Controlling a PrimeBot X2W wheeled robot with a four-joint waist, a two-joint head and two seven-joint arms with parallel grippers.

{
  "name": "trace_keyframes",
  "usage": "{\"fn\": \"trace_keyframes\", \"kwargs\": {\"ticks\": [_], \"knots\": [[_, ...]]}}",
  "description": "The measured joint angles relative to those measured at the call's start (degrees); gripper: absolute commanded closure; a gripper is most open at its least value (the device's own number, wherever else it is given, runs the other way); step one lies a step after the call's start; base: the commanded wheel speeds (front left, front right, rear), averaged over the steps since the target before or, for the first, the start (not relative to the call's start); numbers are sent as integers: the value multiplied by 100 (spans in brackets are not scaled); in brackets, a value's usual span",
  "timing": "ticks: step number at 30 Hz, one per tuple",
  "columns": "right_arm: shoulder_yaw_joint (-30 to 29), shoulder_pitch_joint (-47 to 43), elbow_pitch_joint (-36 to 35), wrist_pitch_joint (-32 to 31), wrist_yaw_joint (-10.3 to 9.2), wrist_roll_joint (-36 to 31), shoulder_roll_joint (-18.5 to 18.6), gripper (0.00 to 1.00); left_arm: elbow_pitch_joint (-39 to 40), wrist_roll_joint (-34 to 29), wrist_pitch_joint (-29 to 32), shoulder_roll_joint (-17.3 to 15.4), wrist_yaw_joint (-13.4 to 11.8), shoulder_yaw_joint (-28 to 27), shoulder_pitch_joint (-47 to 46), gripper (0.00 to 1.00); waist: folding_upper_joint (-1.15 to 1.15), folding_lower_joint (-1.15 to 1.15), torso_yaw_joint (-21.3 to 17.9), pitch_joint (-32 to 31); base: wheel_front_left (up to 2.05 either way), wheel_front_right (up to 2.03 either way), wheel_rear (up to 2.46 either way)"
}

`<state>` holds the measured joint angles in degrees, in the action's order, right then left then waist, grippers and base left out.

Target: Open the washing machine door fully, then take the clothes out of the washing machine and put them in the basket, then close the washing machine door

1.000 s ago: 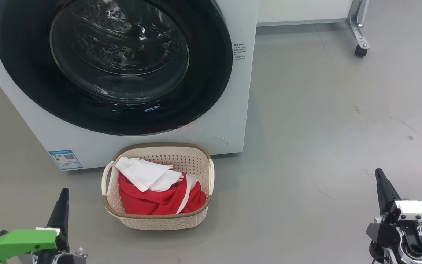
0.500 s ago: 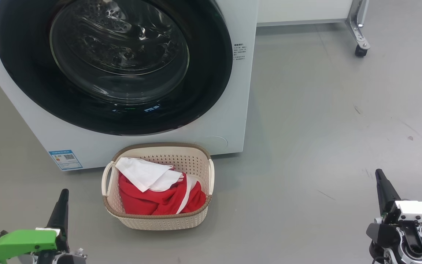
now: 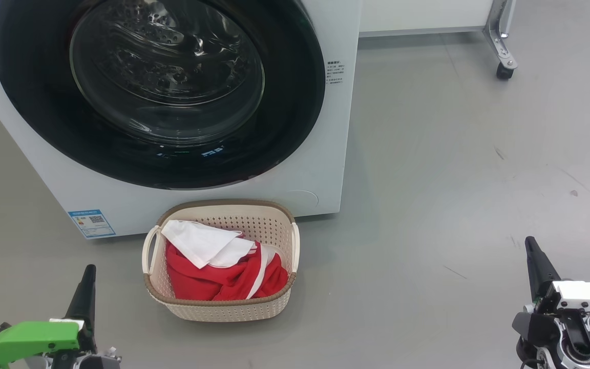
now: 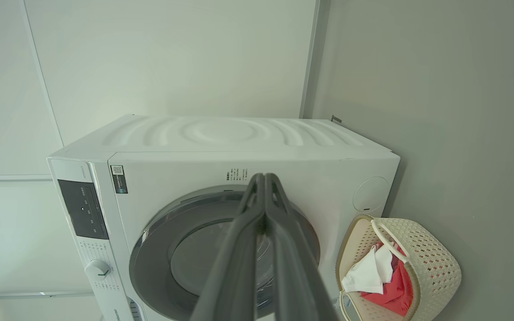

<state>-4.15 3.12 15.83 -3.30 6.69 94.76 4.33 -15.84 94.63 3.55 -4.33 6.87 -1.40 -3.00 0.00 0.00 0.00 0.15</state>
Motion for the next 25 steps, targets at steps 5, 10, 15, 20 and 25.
{"fn": "trace_keyframes", "kwargs": {"ticks": [5, 10, 15, 20, 25], "knots": [[-3, 1, 4, 0, 25, 0, 0, 100, -3, 0, 0, 1, 0, -2, -1, 100, 0, 0, 0, 0, 0, 0, 0], [-5, 1, 8, 0, 25, 0, 0, 100, -4, 0, 0, 2, 0, -4, -1, 100, 0, 0, 0, 0, 0, 0, 0], [-9, 1, 15, -1, 25, 0, 0, 100, -7, 0, 1, 4, 0, -7, -2, 100, 0, 0, 0, -1, 0, 0, 0], [-11, 1, 20, -1, 25, 0, 0, 100, -9, 0, 1, 4, 1, -8, -2, 100, 0, 0, 0, -1, 0, 0, 0], [-13, 2, 23, -1, 25, 0, 0, 100, -10, 0, 41, 5, 1, -9, -2, 100, 0, 0, 0, -1, 0, 0, 0]]}}
